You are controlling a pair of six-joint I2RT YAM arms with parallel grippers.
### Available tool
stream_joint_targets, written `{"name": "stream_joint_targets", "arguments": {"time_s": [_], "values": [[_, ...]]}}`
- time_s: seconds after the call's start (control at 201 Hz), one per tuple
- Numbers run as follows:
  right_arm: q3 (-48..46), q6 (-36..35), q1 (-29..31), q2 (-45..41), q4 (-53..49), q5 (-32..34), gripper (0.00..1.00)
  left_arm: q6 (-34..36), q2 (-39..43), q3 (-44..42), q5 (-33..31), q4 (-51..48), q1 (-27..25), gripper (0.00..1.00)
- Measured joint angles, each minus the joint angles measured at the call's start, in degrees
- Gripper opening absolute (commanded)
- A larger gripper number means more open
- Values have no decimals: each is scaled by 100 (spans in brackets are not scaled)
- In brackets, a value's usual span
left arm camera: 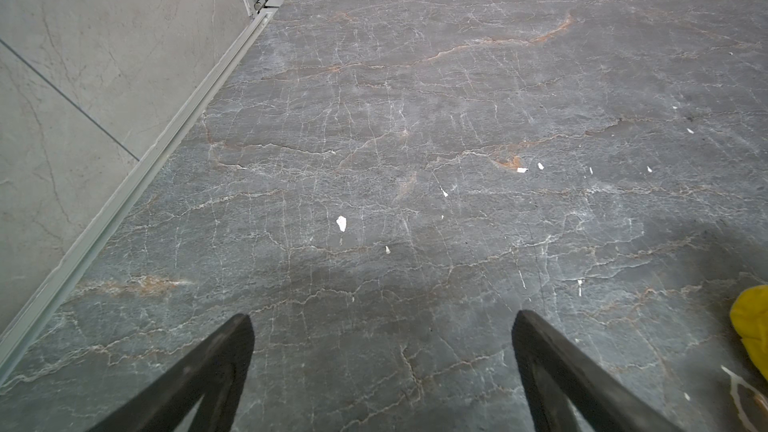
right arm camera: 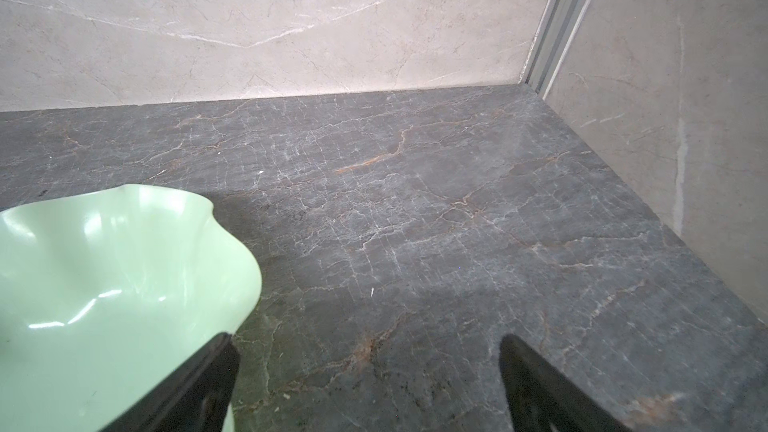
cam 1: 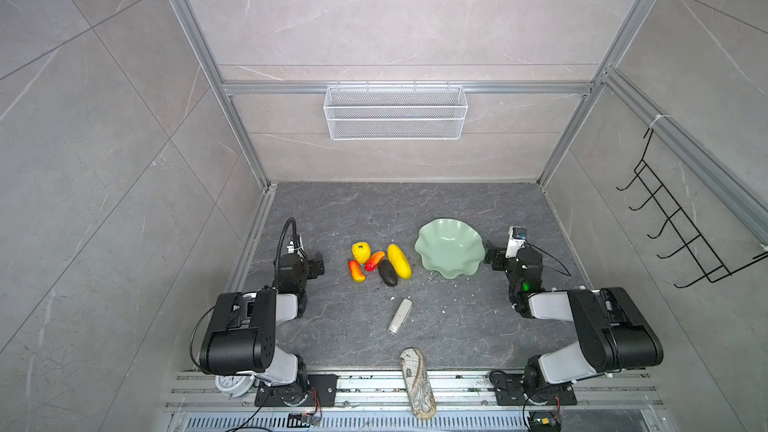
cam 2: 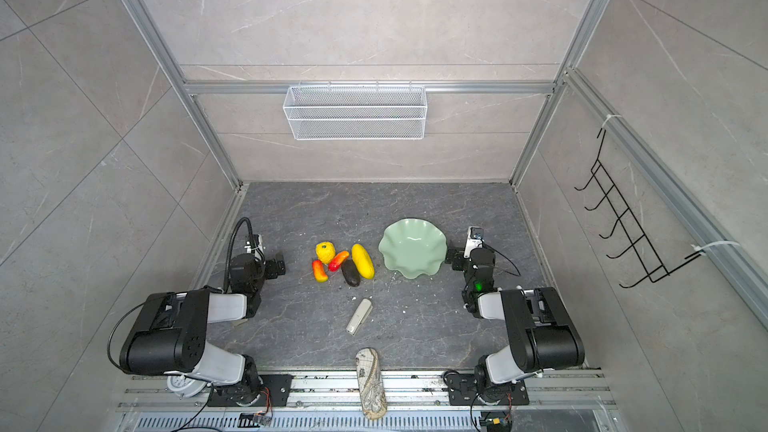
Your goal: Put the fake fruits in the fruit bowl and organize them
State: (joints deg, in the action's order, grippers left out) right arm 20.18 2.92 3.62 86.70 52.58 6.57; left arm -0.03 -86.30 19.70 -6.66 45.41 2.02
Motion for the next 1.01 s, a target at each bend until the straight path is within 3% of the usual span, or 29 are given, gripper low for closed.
{"name": "stream_joint_targets", "arguments": {"time_s": [0.269,0.403,0.508,0.742,1.006], "values": [[7,-52,55,-234,-356,46,100,2,138,79,-35,-330,-11,100],[358,-269,603,-1322,-1582,293,100,4,1143,387,-313,-1399,-315,100],[1547,-361,1246,-1633,-2767,319,100,-20,2111,1032,-417,-2452,-704,100],[4454,-382,2721,-289,-4542,-35,100,-160,3086,3128,-146,-5007,-1113,100],[6496,-404,3646,1821,-6175,-702,100,-118,3580,4140,885,-7414,-1303,100]]}}
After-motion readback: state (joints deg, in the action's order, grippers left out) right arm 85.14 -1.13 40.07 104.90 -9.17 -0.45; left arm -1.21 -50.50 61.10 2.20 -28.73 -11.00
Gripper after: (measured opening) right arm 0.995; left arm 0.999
